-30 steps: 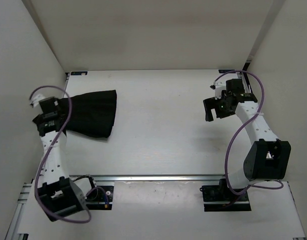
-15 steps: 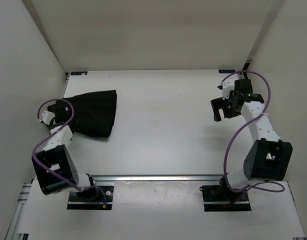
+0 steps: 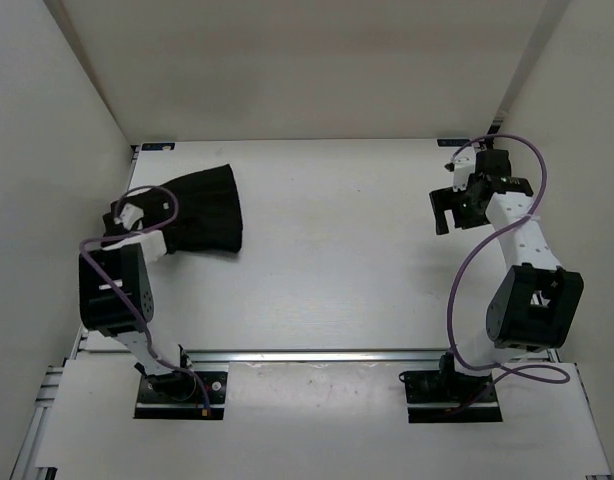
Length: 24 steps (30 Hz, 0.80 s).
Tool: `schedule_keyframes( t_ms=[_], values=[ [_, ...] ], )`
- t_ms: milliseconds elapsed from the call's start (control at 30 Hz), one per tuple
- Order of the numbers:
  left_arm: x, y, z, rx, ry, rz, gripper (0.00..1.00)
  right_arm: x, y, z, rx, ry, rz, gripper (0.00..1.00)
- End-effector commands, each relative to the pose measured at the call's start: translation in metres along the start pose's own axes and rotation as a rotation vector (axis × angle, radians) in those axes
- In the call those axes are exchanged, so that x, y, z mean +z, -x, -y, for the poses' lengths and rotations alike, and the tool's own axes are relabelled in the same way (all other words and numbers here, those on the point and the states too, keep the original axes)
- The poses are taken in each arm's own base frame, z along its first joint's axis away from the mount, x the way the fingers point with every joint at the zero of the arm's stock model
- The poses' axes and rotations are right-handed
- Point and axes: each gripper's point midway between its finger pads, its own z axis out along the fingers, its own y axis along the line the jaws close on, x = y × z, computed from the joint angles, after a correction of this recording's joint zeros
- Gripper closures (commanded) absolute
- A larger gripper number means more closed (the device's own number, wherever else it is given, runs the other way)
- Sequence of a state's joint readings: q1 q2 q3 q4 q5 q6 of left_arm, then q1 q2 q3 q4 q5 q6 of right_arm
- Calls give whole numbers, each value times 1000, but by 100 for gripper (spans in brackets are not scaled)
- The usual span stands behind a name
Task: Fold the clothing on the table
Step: Move the skirt to the center of the board
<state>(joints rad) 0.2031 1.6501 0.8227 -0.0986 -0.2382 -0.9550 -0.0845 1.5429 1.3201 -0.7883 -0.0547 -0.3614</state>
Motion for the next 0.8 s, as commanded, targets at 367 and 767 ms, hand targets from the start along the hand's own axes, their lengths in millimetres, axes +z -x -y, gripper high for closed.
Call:
schedule_keyframes(
  t_ms=[367,767],
  values=[
    [-201,-291,197,948,-716,-394,6,10,19,8,158,72,34,0],
    [-160,-72,107,476,-509,-119,1,11,154,-154,-293,427,274,4]
  ],
)
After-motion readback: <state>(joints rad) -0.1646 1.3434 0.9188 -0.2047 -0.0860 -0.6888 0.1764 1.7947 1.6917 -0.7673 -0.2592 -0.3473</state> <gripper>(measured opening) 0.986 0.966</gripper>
